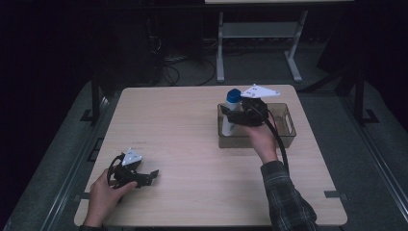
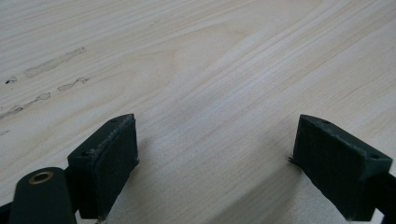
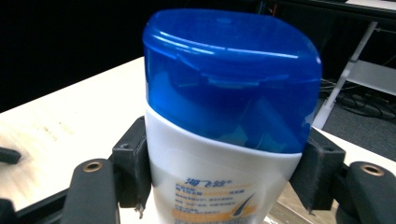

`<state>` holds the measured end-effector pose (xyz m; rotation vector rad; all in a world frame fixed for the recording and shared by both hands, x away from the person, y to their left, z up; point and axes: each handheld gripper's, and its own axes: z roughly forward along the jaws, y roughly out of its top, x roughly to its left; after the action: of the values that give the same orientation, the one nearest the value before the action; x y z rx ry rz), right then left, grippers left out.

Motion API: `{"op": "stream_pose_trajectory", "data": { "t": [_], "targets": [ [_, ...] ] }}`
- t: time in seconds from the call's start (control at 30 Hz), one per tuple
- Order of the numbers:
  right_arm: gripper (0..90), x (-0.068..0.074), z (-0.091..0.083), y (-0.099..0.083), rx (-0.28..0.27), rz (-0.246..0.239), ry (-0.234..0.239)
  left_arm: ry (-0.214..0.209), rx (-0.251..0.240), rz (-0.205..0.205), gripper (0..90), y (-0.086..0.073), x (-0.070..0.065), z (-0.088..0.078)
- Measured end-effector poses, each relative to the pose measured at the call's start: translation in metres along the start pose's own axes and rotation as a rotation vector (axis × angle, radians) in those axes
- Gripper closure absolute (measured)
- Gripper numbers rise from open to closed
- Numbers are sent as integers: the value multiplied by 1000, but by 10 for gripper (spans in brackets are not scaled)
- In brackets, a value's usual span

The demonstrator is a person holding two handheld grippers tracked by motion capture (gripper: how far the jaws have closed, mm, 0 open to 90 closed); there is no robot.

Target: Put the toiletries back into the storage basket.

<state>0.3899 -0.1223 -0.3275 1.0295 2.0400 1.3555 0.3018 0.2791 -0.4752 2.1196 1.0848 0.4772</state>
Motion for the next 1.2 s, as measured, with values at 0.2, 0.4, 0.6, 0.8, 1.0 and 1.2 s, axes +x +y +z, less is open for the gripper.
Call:
{"op": "stream_pose_trajectory", "data": {
  "t": [0.2,0.4,0.6,0.8,1.0,1.2],
  "targets": [
    [328,-5,8,-4,8,16,-17,0,1,1,127,0,0,0],
    [328,-6,17,-7,16,17,-26,-1,-2,-4,127,0,0,0],
    [328,-6,23,-10,33,14,-31,-1,-2,-4,127,0,0,0],
    [327,-5,28,-14,48,10,-35,-2,0,-2,127,0,0,0],
    [327,-5,33,-20,63,10,-44,-2,1,0,127,0,0,0],
    [328,-8,37,-31,82,24,-50,-1,1,2,127,0,0,0]
  ]
}}
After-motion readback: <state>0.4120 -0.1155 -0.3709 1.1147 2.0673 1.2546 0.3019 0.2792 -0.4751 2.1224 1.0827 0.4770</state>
